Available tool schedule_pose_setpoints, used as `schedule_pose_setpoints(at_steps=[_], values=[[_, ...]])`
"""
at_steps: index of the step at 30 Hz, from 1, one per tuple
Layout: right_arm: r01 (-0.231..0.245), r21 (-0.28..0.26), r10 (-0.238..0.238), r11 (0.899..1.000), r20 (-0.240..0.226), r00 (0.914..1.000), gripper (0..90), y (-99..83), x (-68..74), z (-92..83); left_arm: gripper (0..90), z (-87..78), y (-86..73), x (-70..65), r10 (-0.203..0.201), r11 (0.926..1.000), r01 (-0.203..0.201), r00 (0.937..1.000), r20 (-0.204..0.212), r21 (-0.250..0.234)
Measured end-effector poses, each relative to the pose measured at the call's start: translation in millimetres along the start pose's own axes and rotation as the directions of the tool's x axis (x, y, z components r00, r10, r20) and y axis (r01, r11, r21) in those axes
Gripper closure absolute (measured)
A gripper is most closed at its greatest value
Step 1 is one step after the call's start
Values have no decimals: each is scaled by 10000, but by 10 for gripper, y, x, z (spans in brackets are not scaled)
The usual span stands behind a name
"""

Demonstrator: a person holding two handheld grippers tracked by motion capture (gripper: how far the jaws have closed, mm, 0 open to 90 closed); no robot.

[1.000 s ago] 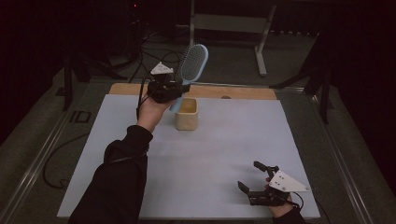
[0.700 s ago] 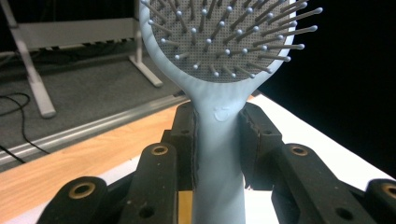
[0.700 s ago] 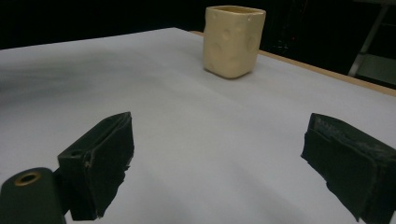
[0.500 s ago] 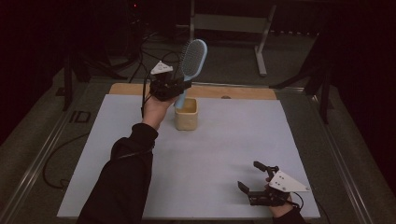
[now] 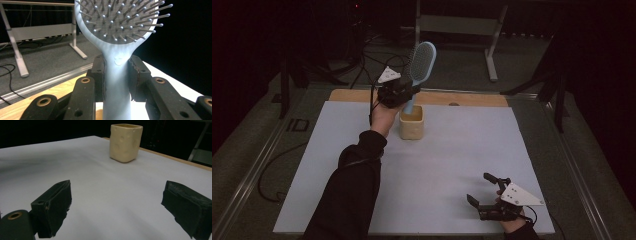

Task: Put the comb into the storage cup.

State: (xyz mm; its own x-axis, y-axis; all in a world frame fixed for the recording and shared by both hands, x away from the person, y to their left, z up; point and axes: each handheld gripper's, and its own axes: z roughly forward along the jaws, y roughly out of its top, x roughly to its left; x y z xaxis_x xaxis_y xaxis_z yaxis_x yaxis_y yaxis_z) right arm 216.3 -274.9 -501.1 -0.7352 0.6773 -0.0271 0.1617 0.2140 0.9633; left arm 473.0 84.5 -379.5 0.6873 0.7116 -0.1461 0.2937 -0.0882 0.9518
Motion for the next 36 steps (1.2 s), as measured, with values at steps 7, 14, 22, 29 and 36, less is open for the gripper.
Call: schedule_pose_setpoints(at_steps=[7,14,22,29,36], values=[[-13,-8,13,10000,-38,10000,89,-1,-3,1,701,88,-96,56,-9,10000,9,10000,15,-2],[-93,-22,93,10000,-79,9999,88,-6,-6,7,700,158,-178,109,-66,9999,65,10000,73,94],[-131,-26,131,9999,-118,9998,89,-9,-9,6,700,207,-282,138,-157,9999,157,9998,-75,-25],[-126,-71,125,9999,-133,9998,89,-8,-12,-1,699,228,-338,129,-153,9999,154,9996,-256,17],[-101,-75,100,9999,-153,9998,89,-7,-9,1,699,256,-381,94,14,10000,-13,9995,-302,40]])
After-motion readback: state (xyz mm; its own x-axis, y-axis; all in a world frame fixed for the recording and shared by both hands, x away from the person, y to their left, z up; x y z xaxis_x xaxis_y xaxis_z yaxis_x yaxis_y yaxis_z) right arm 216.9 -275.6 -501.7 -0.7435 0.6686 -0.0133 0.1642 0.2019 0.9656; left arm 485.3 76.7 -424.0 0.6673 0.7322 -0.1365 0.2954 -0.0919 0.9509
